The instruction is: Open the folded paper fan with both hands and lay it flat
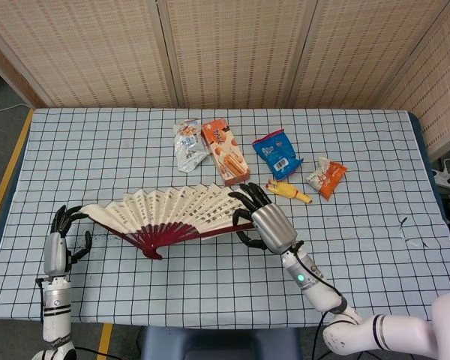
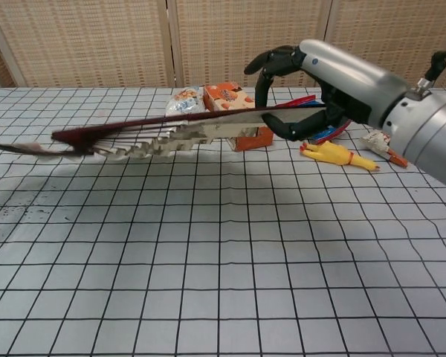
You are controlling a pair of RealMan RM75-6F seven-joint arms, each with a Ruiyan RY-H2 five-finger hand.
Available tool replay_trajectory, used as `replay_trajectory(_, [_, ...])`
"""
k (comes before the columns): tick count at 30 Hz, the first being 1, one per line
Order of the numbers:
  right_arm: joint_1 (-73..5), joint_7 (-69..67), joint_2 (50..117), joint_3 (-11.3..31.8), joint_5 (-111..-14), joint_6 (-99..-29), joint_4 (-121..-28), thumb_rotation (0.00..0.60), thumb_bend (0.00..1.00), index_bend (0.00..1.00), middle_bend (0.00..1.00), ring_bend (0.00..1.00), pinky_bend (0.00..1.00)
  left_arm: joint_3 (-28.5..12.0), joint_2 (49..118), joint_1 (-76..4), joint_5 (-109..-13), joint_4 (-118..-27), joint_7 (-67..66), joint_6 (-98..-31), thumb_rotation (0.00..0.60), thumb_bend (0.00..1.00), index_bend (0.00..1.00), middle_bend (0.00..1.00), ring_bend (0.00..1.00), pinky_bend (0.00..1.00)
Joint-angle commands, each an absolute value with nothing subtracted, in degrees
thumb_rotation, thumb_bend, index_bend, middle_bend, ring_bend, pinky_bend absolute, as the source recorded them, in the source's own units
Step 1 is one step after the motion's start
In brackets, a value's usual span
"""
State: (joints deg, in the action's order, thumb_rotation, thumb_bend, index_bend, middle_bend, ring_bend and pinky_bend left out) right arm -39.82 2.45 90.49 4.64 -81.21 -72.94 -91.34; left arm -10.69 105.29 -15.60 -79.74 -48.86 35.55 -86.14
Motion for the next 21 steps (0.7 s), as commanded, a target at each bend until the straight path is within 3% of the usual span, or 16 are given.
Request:
replay_trajectory(1, [-38.5, 1.9, 89.67, 3.2, -82.87, -73.08, -91.3, 0.6, 0.81, 0.53, 0.14, 0.0, 0.0, -9.2, 105.78, -15.05, -81.5, -47.89, 36.42, -86.7, 0.6, 0.56, 0.06, 0.07, 0.0, 0.08])
replay_trajectory(7, [-36.93, 3.38, 87.94, 0.85, -85.58, -72.39, -92.4, 0.6, 0.81, 0.53, 0.14, 0.0, 0.0, -7.81, 105.8, -14.4, -82.93, -46.94, 35.69, -87.42, 0.6, 0.55, 0.02, 0.04, 0.0, 0.08])
replay_trajectory(10, [-35.92, 5.85, 86.23, -1.77, -87.22, -71.35, -92.6, 0.6, 0.8, 0.43, 0.13, 0.0, 0.0, -7.05, 105.88, -14.09, -83.25, -45.75, 34.96, -86.83, 0.6, 0.55, 0.0, 0.02, 0.0, 0.08])
replay_trajectory(13, [-34.72, 10.47, 84.78, -3.65, -88.78, -71.37, -92.12, 0.6, 0.62, 0.12, 0.05, 0.0, 0.0, -6.14, 105.88, -13.85, -83.58, -44.65, 34.35, -85.82, 0.6, 0.54, 0.0, 0.0, 0.0, 0.07])
replay_trajectory(14, [-34.32, 11.78, 84.54, -3.95, -88.98, -71.49, -91.92, 0.6, 0.5, 0.03, 0.02, 0.0, 0.0, -5.82, 105.85, -13.78, -83.7, -44.45, 34.28, -85.42, 0.6, 0.53, 0.0, 0.0, 0.0, 0.07])
replay_trajectory(17, [-33.22, 16.02, 83.61, -4.52, -88.16, -70.8, -91.75, 0.6, 0.28, 0.0, 0.0, 0.0, 0.0, -4.87, 105.46, -13.66, -83.98, -44.35, 34.23, -83.81, 0.6, 0.52, 0.0, 0.0, 0.0, 0.06])
replay_trajectory(21, [-32.47, 21.88, 80.15, -5.51, -85.28, -67.67, -93.48, 0.6, 0.15, 0.0, 0.0, 0.0, 0.0, -4.45, 104.48, -13.75, -84.62, -44.85, 33.81, -83.6, 0.6, 0.52, 0.0, 0.0, 0.0, 0.06])
